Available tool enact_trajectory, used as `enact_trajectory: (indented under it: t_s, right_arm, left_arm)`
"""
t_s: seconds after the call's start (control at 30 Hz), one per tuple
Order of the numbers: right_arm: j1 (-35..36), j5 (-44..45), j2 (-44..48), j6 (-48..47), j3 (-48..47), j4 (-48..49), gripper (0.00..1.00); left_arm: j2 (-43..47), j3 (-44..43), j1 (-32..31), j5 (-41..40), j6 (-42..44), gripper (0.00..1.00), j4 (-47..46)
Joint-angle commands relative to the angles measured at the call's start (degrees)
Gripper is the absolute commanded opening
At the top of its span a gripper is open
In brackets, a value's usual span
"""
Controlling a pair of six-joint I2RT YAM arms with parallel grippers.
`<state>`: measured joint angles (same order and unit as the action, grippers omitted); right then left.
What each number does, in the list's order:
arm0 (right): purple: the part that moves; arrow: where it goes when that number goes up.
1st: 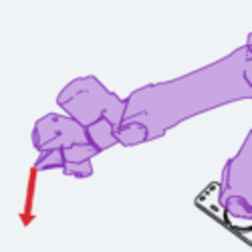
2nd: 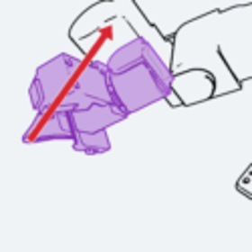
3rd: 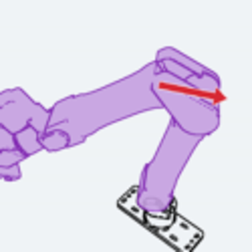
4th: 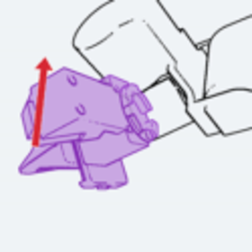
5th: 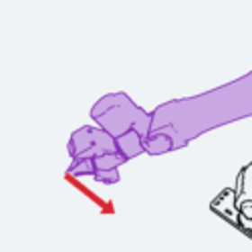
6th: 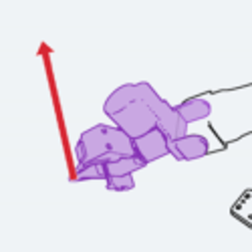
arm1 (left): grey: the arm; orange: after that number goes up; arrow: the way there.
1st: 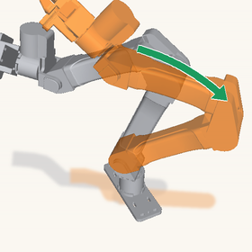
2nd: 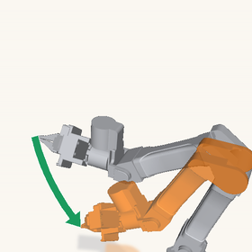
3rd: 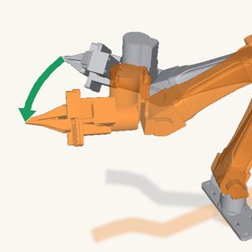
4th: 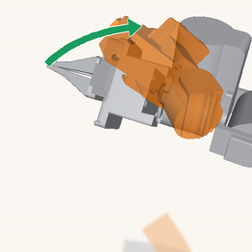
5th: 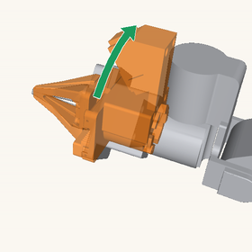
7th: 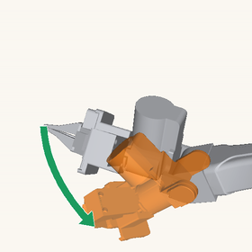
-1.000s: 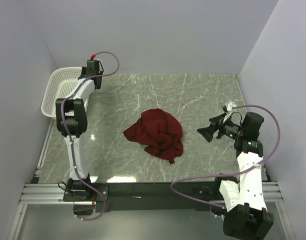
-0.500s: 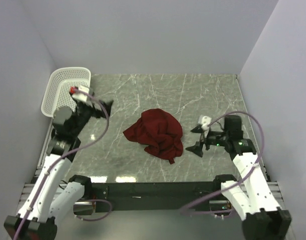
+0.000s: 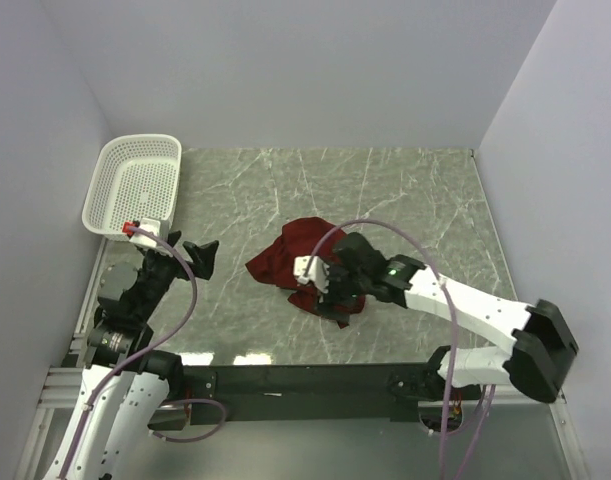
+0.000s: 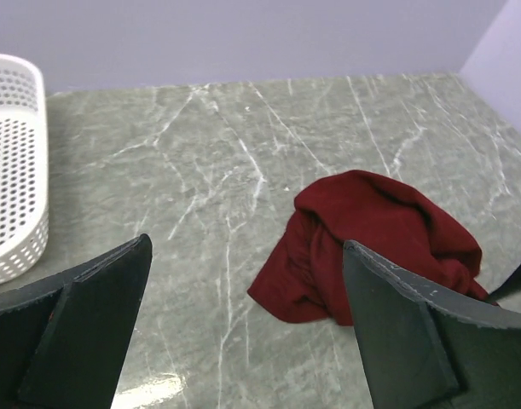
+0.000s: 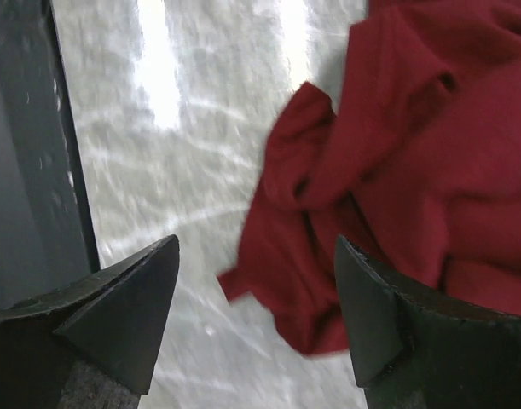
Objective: Fold and stack the t-shirts
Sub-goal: Flatten the tshirt out
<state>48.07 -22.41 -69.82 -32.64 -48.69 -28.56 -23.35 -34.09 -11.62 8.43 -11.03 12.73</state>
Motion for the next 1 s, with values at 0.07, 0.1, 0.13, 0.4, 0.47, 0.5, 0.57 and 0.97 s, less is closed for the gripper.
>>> enact_trajectory:
  t_s: [0.07,0.1,0.13,0.4,0.47,0.5,0.57,0.97]
  right_arm:
    - [5.8,11.85,-6.72,12.07,-4.05,7.46,0.79]
    - [5.89,13.61,-7.34,13.73,-3.79,8.42,0.78]
    - [5.89,15.02,-8.13,14.53,-3.44,9.73,0.78]
    - [5.98,16.7,-12.95,16.21,-3.16,11.86,0.68]
    - [5.98,16.09,-14.63,16.65,-5.18,10.89,0.61]
    - [5.89,16.0,-15.34,16.91,-5.97,10.28,0.51]
    - [5.89,15.91,-16.49,16.82,-7.9,7.82,0.3]
    - [-10.97,2.73,-1.03,-1.45,-32.75,-15.21,0.0]
  left_arm:
    - [0.76,-1.42,-0.25,-5.26,-0.23,0.99,0.63]
    - [0.94,-1.25,-0.16,-5.52,0.04,1.0,0.45]
    - [0.94,-1.16,-0.16,-5.61,0.21,0.99,0.1]
    - [-1.43,-1.51,-0.07,-1.84,0.48,0.99,-0.08]
    - [-1.52,-1.51,-0.07,-1.22,0.48,0.99,-0.25]
    - [-1.34,-1.34,-0.07,-0.52,0.48,0.99,-0.34]
    - [-1.08,-1.25,-0.07,0.36,0.48,0.99,-0.69]
    - [-3.35,2.88,-0.16,20.57,-2.77,0.99,-10.36]
